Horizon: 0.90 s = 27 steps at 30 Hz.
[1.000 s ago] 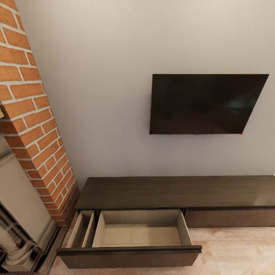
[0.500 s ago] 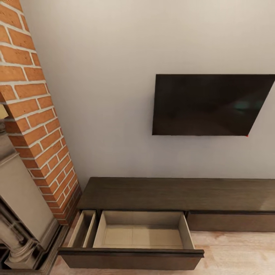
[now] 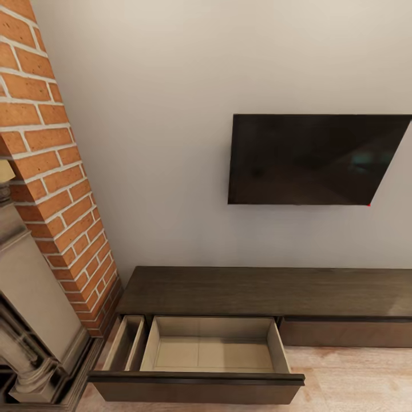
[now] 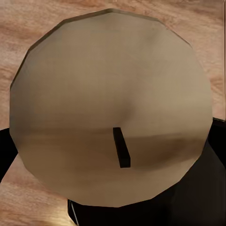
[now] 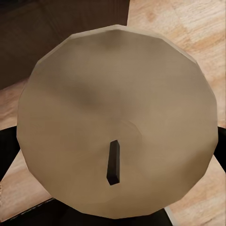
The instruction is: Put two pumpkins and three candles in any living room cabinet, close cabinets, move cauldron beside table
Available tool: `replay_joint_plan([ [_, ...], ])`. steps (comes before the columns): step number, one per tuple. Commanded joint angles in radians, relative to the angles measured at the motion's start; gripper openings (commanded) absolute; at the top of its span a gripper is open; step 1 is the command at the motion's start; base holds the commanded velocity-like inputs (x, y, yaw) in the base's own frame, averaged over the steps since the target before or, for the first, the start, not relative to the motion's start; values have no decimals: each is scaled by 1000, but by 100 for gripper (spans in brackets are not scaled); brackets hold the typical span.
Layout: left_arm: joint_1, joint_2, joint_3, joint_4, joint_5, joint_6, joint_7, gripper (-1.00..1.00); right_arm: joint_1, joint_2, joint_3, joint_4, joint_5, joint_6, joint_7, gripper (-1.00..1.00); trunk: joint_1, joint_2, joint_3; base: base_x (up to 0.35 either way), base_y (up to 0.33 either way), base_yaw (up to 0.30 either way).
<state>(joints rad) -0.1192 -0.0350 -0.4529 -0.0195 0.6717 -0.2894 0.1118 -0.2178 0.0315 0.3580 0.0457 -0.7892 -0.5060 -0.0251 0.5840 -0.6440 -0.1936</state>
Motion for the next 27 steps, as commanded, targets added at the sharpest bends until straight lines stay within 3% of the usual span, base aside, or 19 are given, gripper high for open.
replay_joint_plan([
  [1, 0, 1, -10, -4, 2, -1, 6, -100, -2, 0, 9, 3, -1, -5, 2, -100, -4, 6, 2, 0, 0, 0],
  [4, -7, 8, -12, -9, 2, 7, -16, -100, -2, -1, 12, 1, 1, -5, 5, -100, -15, 27, 11, 0, 0, 0],
  [6, -13, 26, -11, -11, 1, 23, -61, -100, -3, -2, 14, -1, 1, 0, 5, -100, -15, 27, 11, 0, 0, 0],
  [9, -27, 86, -10, -14, 1, 123, -188, -100, -3, -2, 13, -5, 1, 7, 6, -100, -15, 27, 11, 0, 0, 0],
  [11, -43, 112, -9, -17, 0, 180, -256, -100, -3, -5, 12, -7, -1, 8, 10, -100, -15, 27, 11, 0, 0, 0],
  [14, -69, 165, -9, -27, -1, 255, -375, -100, -3, -8, 7, -8, -9, 20, 64, -100, -15, 27, 11, 0, 0, 0],
  [16, -85, 213, -9, -42, 6, 274, -423, -100, -3, -13, 3, -8, -16, 62, 131, -100, -15, 27, 11, 0, 0, 0],
  [19, -97, 301, -4, -73, 14, 315, -480, -100, -3, -50, -3, -7, -23, 122, 210, -100, -15, 27, 11, 0, 0, 0],
  [22, -101, 392, 1, -138, 14, 391, -535, -100, -3, -81, -5, -7, -41, 144, 234, -100, -15, 27, 11, 0, 0, 0],
  [23, -101, 435, 3, -184, 12, 413, -547, -100, -3, -90, -5, -7, -56, 148, 239, -100, -15, 27, 11, 0, 0, 0],
  [27, -102, 552, 10, -290, 14, 436, -558, -100, -3, -138, -5, -7, -74, 154, 236, -100, -15, 27, 11, 0, 0, 0],
])
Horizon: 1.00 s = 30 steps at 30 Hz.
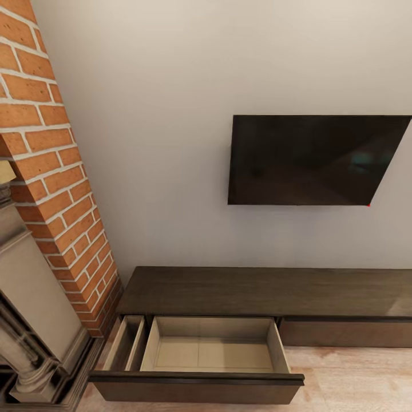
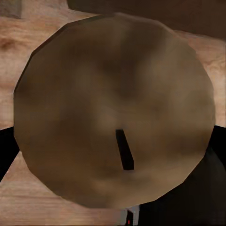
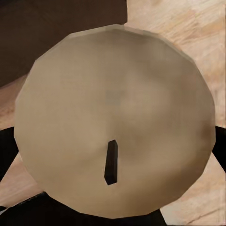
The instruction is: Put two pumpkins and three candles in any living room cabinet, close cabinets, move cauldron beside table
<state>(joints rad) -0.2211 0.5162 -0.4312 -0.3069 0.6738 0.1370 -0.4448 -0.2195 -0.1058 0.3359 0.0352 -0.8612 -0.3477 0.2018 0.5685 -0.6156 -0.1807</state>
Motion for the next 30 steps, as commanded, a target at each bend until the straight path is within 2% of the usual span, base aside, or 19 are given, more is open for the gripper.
replay_joint_plan([
  [1, 0, 23, -5, -31, 11, 16, -1, -100, -2, -13, 17, 2, -3, 1, 2, -100, 0, -1, -2, 0, 0, 0],
  [2, 0, 51, 10, -87, 10, 46, -1, -100, -2, -25, 19, 1, -4, 19, -20, -100, 0, -1, -2, 0, 0, 0],
  [6, 1, 121, 62, -305, 2, 231, 2, -100, -2, -43, 21, -32, -3, 57, -95, -100, 0, -1, -2, 0, 0, 0],
  [9, 2, 154, 102, -476, -1, 362, 37, -100, -2, -69, 19, -125, -3, 120, -117, -100, 0, -1, -2, 0, 0, 0],
  [11, 2, 163, 144, -586, -3, 443, 95, -100, -1, -97, 17, -244, -4, 200, -149, -100, 0, -1, -2, 0, 0, 0],
  [13, 2, 167, 185, -672, -5, 515, 123, -100, -1, -109, 15, -368, -5, 260, -208, -100, 0, -1, -2, 0, 0, 0],
  [15, 3, 170, 228, -746, -6, 593, 135, -100, -1, -115, 0, -506, -5, 323, -293, -100, 0, -1, -2, 0, 0, 0],
  [19, 3, 178, 298, -844, -7, 699, 142, -100, -1, -133, -48, -687, -1, 434, -436, -100, 0, -1, -2, 0, 0, 0],
  [23, 3, 183, 377, -932, -8, 796, 144, -100, -1, -149, -74, -832, 2, 536, -497, -100, 0, -1, -2, 0, 0, 0],
  [25, 2, 184, 411, -970, -8, 830, 145, -100, -1, -152, -97, -907, 0, 595, -522, -100, 0, -1, -2, 0, 0, 0],
  [27, 2, 184, 436, -1016, -8, 845, 145, -100, -1, -154, -139, -1011, 4, 664, -569, -100, 0, -1, -2, 0, 0, 0],
  [29, 2, 184, 448, -1046, -8, 851, 145, -100, -2, -154, -179, -1128, 7, 741, -635, -100, 0, -1, -2, 0, 0, 0],
  [30, 2, 184, 449, -1051, -8, 852, 146, -100, -2, -154, -186, -1156, 8, 760, -652, -100, 0, -1, -2, 0, 0, 0],
])
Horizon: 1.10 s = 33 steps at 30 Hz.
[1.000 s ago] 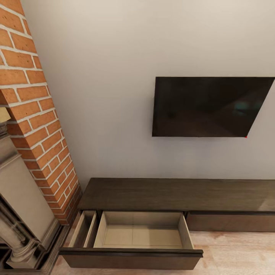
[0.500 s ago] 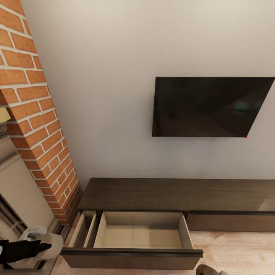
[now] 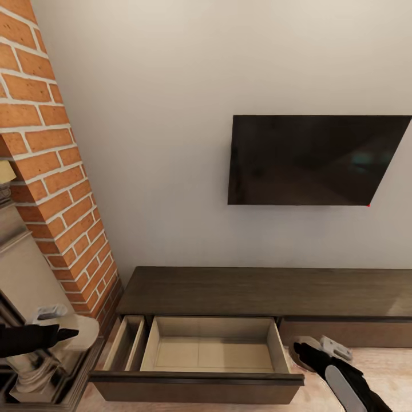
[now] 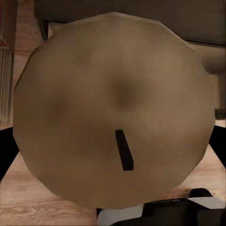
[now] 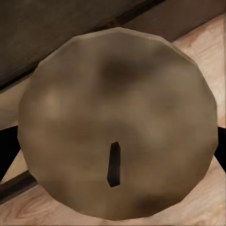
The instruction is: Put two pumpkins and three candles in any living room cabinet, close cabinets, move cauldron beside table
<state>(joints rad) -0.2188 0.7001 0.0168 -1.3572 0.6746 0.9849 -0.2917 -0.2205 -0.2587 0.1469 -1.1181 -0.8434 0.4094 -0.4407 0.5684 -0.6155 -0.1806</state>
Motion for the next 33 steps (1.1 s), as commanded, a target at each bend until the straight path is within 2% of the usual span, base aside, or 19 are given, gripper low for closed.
replay_joint_plan([
  [1, -1, -1, 4, -8, -9, 5, -7, -100, -1, -1, -7, -55, -9, 37, -45, -100, 0, -2, -2, 0, 0, 0],
  [5, -5, -5, 9, -25, -8, 4, 8, -100, 0, 2, -25, -249, -11, 152, -172, -100, 0, -2, -2, 0, 0, 0],
  [7, -6, -12, 9, -29, -5, 3, 45, -100, 0, 5, -27, -283, -12, 174, -195, -100, 0, -2, -2, 0, 0, 0],
  [9, -7, -36, 7, -38, -3, 1, 111, -100, -1, 8, -28, -297, -7, 188, -209, -100, 0, -2, -2, 0, 0, 0],
  [10, -8, -58, 6, -44, -3, 0, 145, -100, -1, 9, -27, -300, -6, 192, -213, -100, 0, -2, -2, 0, 0, 0],
  [12, -11, -119, 4, -55, -4, -2, 226, -100, -1, 11, -24, -304, -5, 196, -217, -100, 0, -2, -2, 0, 0, 0],
  [14, -30, -195, -4, -58, -3, -2, 320, -100, -1, 21, -18, -310, -7, 196, -219, -100, 0, -2, -2, 0, 0, 0],
  [15, -39, -236, -13, -56, -4, -2, 363, -100, 0, 36, -13, -314, -8, 196, -220, -100, 0, -2, -2, 0, 0, 0],
  [17, -58, -306, -36, -54, -5, -3, 430, -100, -1, 90, -1, -316, -4, 195, -222, -100, 0, -2, -2, 0, 0, 0],
  [20, -106, -380, -71, -34, -5, -6, 494, -100, 0, 179, 13, -315, 25, 195, -222, -100, 0, -2, -2, 0, 0, 0],
  [21, -128, -404, -82, -12, -6, -7, 510, -100, 0, 201, 23, -314, 45, 195, -223, -100, 0, -2, -2, 0, 0, 0],
  [23, -175, -457, -102, 49, -7, -21, 534, -100, -1, 226, 54, -307, 89, 195, -224, -100, 0, -2, -2, 0, 0, 0],
  [24, -209, -494, -116, 110, -23, -48, 546, -100, -2, 236, 76, -303, 118, 195, -225, -100, 0, -2, -2, 0, 0, 0],
  [25, -230, -517, -125, 155, -49, -75, 551, -100, -3, 241, 88, -301, 135, 195, -226, -100, 0, -2, -2, 0, 0, 0],
  [27, -266, -566, -137, 251, -129, -145, 555, -100, -4, 254, 108, -301, 162, 195, -226, -100, 0, -2, -2, 0, 0, 0],
  [28, -273, -578, -139, 277, -152, -165, 556, -100, -4, 258, 113, -301, 168, 195, -226, -100, 0, -2, -2, 0, 0, 0],
  [30, -308, -620, -142, 399, -233, -264, 557, -100, -5, 272, 131, -299, 184, 195, -226, -100, 0, -2, -2, 0, 0, 0],
  [31, -329, -633, -143, 467, -259, -317, 557, -100, -6, 280, 141, -295, 190, 193, -227, -100, 0, -2, -2, 0, 0, 0],
  [33, -365, -647, -144, 577, -288, -395, 556, -100, -8, 293, 161, -270, 199, 188, -227, -100, 0, -2, -2, 0, 0, 0],
])
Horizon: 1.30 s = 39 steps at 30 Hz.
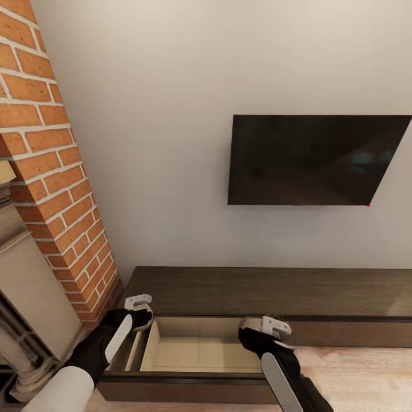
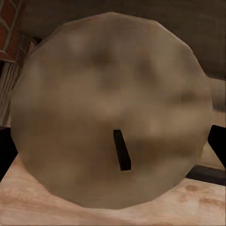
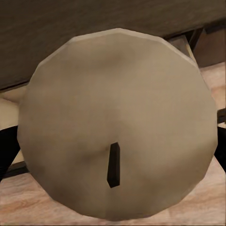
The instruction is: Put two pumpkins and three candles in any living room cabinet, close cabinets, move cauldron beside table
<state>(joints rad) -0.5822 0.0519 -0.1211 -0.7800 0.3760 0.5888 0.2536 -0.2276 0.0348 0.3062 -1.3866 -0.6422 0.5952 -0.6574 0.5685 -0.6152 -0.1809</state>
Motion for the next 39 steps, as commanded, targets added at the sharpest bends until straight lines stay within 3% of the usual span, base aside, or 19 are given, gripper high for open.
replay_joint_plan([
  [1, -13, -4, -6, 33, 0, -20, 10, -100, -3, 5, 10, 15, 2, 0, -10, -100, 0, -2, -2, 0, 0, 0],
  [10, -33, -20, -9, 109, -13, -61, -1, -100, -7, 16, 32, 61, 25, -5, -10, -100, 0, -2, -2, 0, 0, 0],
  [11, -33, -35, -14, 125, -16, -63, -1, -100, -7, 16, 32, 62, 26, -5, -10, -100, 0, -2, -2, 0, 0, 0],
  [12, -33, -71, -32, 153, -21, -67, 3, -100, -7, 15, 32, 65, 26, -6, -10, -100, 0, -2, -2, 0, 0, 0],
  [13, -33, -92, -51, 165, -23, -68, 6, -100, -7, 15, 31, 67, 26, -6, -10, -100, 0, -2, -2, 0, 0, 0],
  [17, -33, -129, -117, 184, -25, -70, 15, -100, -8, 16, 31, 81, 27, -9, -8, -100, 0, -2, -2, 0, 0, 0],
  [22, -33, -149, -131, 194, -23, -71, 23, -100, -18, 15, 32, 116, 29, -14, -7, -100, 0, -2, -2, 0, 0, 0],
  [28, -33, -160, -133, 197, -18, -72, 95, -100, -22, 14, 33, 144, 27, -79, -4, -100, 0, -2, -2, 0, 0, 0],
  [35, -33, -176, -143, 226, -20, -100, 104, -100, -22, 14, 33, 148, 27, -90, -4, -100, 0, -2, -2, 0, 0, 0],
  [36, -33, -179, -155, 231, -20, -105, 105, -100, -22, 14, 33, 153, 27, -90, -4, -100, 0, -2, -2, 0, 0, 0],
  [39, -33, -188, -234, 239, -16, -149, 107, -100, -24, 14, 33, 171, 27, -91, -4, -100, 0, -2, -2, 0, 0, 0],
])
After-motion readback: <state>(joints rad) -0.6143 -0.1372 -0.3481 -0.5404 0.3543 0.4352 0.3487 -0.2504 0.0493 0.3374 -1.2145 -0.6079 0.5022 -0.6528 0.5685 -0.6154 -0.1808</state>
